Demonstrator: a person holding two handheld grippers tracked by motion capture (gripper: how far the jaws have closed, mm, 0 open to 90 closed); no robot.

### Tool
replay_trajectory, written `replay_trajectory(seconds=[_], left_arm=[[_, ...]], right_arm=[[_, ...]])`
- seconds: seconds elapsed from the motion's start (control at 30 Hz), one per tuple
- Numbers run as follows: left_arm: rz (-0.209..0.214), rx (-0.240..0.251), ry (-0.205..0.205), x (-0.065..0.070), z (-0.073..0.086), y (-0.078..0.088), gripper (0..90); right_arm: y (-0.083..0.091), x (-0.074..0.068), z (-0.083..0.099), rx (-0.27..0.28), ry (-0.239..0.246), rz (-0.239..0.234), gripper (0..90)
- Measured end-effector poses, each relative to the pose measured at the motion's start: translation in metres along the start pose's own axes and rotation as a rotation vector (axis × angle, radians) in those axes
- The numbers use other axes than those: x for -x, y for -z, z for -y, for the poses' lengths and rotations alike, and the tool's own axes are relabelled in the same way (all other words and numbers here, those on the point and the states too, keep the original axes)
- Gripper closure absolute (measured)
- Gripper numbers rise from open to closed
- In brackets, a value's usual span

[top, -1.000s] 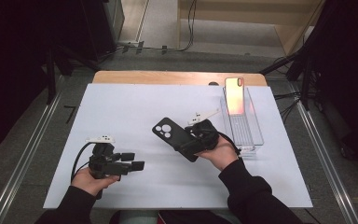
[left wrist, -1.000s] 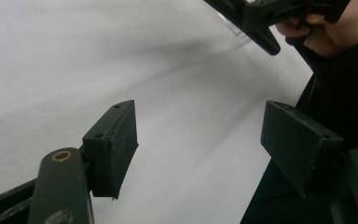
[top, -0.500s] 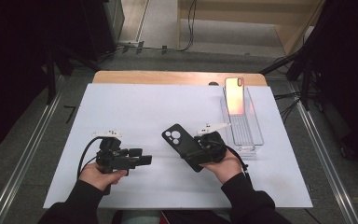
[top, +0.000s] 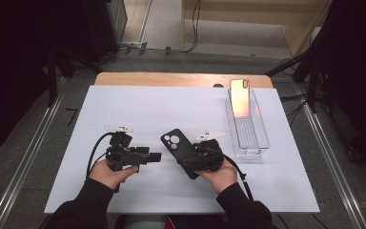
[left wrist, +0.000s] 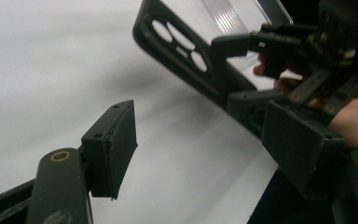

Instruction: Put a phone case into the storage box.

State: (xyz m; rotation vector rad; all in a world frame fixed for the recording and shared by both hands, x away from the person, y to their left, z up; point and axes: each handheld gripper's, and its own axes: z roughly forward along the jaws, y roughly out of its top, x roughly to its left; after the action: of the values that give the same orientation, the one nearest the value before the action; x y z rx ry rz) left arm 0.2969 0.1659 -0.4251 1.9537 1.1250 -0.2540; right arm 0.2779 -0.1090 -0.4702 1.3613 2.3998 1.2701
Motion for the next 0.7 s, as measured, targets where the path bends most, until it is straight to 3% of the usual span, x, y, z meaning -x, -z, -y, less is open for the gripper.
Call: replay_trajectory(seconds=[0.27,0.7], left_arm=[[-0.007,0.041,0.018,-0.004,-0.014,-0.004,26.6],[-0.03,0.058,0.062,-0.002,-0.037,-0.013,26.7]], right_arm=[[-0.007,-0.007,0.001,0.041,-0.047,0.009,13.5],[-0.005,-0.008,0.003,0.148,-0.125,-0.016,13.4]])
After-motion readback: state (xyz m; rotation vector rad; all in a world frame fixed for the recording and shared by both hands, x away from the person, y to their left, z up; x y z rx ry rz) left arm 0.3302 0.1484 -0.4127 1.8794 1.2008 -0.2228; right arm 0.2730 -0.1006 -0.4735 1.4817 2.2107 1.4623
